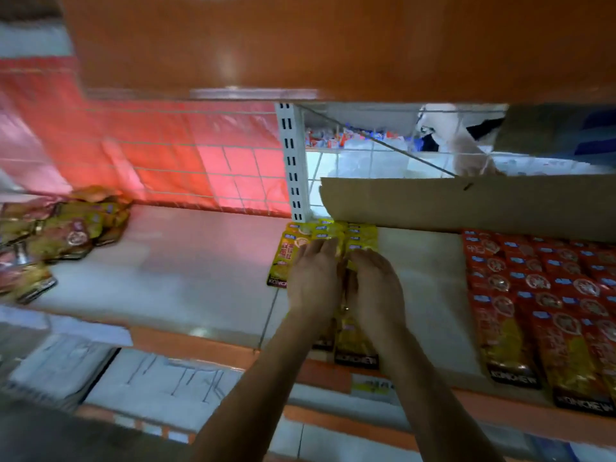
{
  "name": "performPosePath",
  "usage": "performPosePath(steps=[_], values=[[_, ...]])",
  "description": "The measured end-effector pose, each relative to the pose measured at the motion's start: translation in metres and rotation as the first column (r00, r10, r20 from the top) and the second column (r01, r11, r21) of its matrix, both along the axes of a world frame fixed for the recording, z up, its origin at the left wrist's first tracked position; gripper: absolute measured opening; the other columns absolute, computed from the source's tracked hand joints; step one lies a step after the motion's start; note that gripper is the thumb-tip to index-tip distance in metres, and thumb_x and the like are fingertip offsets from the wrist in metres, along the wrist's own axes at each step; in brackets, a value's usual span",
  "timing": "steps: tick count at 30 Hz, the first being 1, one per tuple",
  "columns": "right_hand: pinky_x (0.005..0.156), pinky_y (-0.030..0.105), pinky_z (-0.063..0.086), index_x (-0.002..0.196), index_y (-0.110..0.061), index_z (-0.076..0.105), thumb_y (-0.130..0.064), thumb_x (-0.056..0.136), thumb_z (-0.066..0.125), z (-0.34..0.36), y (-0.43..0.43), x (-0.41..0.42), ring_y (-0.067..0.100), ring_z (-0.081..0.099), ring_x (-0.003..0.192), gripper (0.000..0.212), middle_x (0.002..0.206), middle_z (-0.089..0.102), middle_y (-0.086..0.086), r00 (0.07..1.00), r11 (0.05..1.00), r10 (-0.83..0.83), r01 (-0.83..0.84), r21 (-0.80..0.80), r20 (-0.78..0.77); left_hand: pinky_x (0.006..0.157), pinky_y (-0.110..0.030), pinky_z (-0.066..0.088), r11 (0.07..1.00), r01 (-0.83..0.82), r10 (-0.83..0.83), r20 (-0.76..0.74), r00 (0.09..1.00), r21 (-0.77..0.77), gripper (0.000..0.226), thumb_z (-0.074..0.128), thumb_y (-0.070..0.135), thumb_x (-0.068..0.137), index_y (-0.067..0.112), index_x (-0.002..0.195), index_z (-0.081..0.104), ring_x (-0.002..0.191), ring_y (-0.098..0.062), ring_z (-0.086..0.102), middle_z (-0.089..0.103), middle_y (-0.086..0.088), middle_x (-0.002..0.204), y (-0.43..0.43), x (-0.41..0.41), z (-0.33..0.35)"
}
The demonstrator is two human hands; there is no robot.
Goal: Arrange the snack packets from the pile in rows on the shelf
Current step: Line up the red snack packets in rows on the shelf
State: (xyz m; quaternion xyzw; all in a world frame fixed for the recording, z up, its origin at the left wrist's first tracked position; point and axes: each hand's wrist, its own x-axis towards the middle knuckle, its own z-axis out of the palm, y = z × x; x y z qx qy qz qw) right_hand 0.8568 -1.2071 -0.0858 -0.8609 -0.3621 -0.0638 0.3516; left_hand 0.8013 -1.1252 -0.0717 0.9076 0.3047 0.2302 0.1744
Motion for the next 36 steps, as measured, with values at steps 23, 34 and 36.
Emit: performPosePath(steps=[23,34,36], values=[[0.098,0.030,0.040,0.128,-0.016,0.056,-0.025,0.094,0.051,-0.013,0.318,-0.189,0.023,0.055,0.114,0.036,0.127,0.060,0.005,0.962,0.932,0.263,-0.273,-0.239,-0.075,0.102,-0.036,0.037,0.940,-0.335,0.341,-0.160,0.927,0.063,0.051,0.050,0.039,0.095,0.012,0.137,0.041,0.128,-0.026,0.043,0.048,-0.007,0.138,0.319,-0.212,-0.022],[0.080,0.032,0.046,0.115,-0.014,0.060,-0.024,0.090,0.053,-0.014,0.428,-0.224,0.029,0.058,0.103,0.028,0.112,0.064,0.009,0.933,0.924,0.258,-0.314,-0.218,-0.249,0.084,-0.035,0.045,0.880,-0.456,0.473,-0.148,0.868,0.135,0.026,0.057,0.009,0.086,0.005,0.111,0.053,0.098,-0.029,0.054,0.058,-0.013,0.102,0.434,-0.279,-0.022],[0.076,0.031,0.046,0.113,-0.015,0.062,-0.025,0.090,0.053,-0.015,0.447,-0.225,0.030,0.060,0.099,0.026,0.110,0.065,0.009,0.936,0.936,0.255,-0.302,-0.182,-0.241,0.088,-0.034,0.046,0.885,-0.445,0.465,-0.200,0.863,0.136,0.034,0.063,0.019,0.086,0.006,0.115,0.051,0.101,-0.028,0.054,0.058,-0.012,0.106,0.444,-0.284,-0.025]])
